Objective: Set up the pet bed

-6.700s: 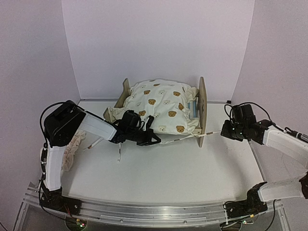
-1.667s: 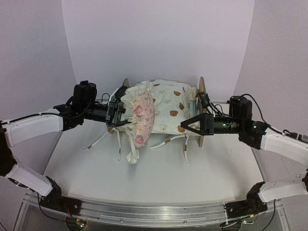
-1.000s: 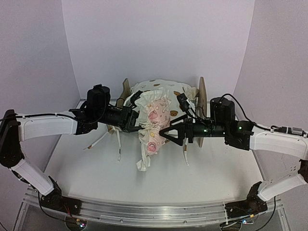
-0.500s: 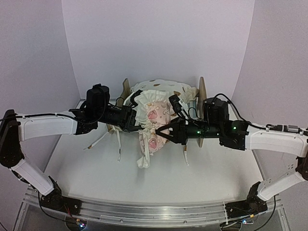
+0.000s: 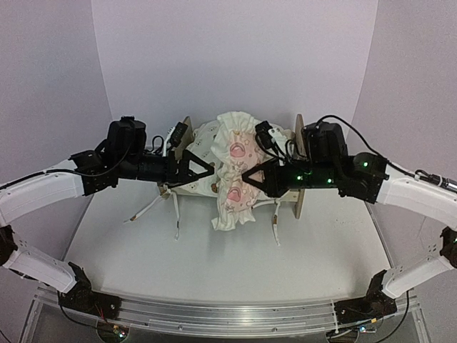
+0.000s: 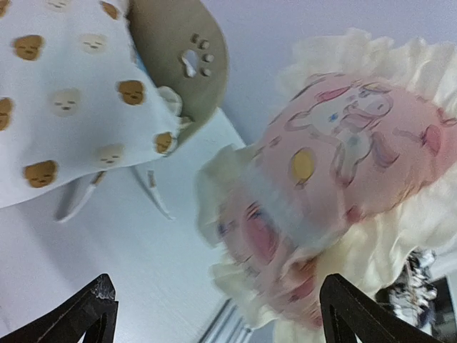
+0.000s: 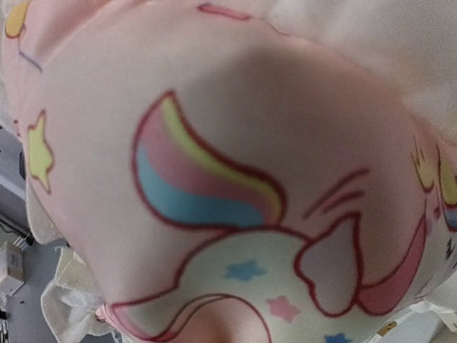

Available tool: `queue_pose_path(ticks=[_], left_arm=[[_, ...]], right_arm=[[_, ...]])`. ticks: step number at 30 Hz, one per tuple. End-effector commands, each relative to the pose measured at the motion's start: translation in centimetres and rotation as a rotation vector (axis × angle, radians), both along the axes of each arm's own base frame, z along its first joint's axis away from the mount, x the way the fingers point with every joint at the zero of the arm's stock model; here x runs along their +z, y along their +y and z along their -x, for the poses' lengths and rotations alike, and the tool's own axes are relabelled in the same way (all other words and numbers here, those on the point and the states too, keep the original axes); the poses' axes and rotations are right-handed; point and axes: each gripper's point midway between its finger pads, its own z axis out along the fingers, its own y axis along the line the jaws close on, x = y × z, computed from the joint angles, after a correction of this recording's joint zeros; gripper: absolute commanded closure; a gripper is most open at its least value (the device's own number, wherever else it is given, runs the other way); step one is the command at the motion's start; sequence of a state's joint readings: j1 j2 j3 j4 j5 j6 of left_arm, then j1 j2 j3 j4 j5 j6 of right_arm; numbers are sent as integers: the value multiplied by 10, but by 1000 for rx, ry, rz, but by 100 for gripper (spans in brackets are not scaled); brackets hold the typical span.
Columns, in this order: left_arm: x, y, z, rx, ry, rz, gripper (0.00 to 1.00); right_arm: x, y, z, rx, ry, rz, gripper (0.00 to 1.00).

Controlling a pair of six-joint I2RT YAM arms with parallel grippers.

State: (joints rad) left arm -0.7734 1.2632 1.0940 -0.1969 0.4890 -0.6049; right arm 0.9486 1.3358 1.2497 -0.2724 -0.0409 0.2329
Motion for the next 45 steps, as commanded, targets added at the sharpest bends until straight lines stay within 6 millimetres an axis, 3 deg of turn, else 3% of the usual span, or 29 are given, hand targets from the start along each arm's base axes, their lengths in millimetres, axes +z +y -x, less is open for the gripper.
queue_pose_path(ticks=[1,6,10,14,20,28,30,33,35,45], left_arm=[[-7,62,-28,324,-90,-231,0],[-17,86,-26,391,-99,-314,1],[-29,90,-21,376,-99,-349,1],[-41,93,-18,364,-97,-379,1],[-57,88,-14,323,-83,-387,1],[-70,81,-13,284,-70,-391,3],[-72,79,-12,274,-70,-388,3],[-75,77,-13,266,-68,-390,3],[-77,76,-14,263,-67,-393,3],[-81,71,-21,270,-65,-412,3]], right_arm=[[7,-40,-35,-269,-15,239,92],[16,-61,-73,-446,-59,483,91],[24,-71,-111,-511,30,487,92],[13,-92,-153,-575,165,473,95],[-19,-105,-206,-603,294,427,97],[-54,-117,-237,-625,350,445,94],[-57,-120,-240,-628,353,450,85],[-58,-123,-243,-632,336,466,46],[-55,-123,-246,-635,315,465,31],[-1,-122,-253,-663,194,337,7]])
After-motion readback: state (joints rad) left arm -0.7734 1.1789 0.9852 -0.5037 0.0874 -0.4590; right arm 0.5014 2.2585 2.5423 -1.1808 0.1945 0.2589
